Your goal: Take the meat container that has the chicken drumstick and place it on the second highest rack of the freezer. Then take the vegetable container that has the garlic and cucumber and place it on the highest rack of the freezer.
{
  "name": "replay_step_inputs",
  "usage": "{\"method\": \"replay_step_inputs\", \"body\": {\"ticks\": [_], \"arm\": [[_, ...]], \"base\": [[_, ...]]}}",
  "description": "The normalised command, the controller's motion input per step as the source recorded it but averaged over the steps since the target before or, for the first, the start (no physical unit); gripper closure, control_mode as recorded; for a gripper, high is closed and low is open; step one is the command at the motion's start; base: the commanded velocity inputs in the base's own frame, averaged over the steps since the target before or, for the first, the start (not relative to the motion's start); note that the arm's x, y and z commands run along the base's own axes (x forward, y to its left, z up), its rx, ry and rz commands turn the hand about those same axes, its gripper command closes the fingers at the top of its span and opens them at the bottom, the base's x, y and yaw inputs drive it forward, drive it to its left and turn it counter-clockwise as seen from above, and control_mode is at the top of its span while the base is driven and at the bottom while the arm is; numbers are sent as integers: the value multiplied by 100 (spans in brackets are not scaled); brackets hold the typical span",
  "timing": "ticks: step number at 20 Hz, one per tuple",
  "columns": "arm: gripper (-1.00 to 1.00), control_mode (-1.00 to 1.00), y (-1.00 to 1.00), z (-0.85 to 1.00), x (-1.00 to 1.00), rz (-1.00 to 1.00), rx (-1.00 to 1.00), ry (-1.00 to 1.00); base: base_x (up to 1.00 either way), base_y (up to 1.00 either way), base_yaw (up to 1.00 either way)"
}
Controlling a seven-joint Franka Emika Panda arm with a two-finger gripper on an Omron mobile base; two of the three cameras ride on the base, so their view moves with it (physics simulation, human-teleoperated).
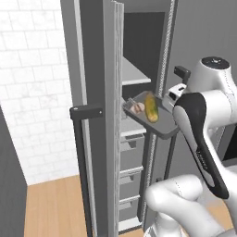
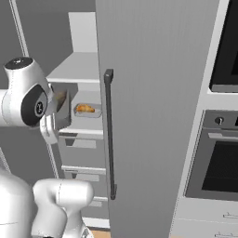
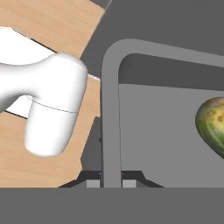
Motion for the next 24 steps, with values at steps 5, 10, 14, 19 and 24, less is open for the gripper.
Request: {"method": "replay_step_inputs", "body": {"ticks": [5,10,14,19,24], "arm": [[100,-100,10,24,32,-7,2,-6],[100,-100,1,8,45,0,12,-13],[100,-100,0,30,35,0,15,-23],[100,-100,7,2,53,0,7,-16],[100,-100,12,0,90,-1,7,-9]], "base": [[0,0,0],[0,0,0],[0,0,0],[0,0,0],[0,0,0]]}}
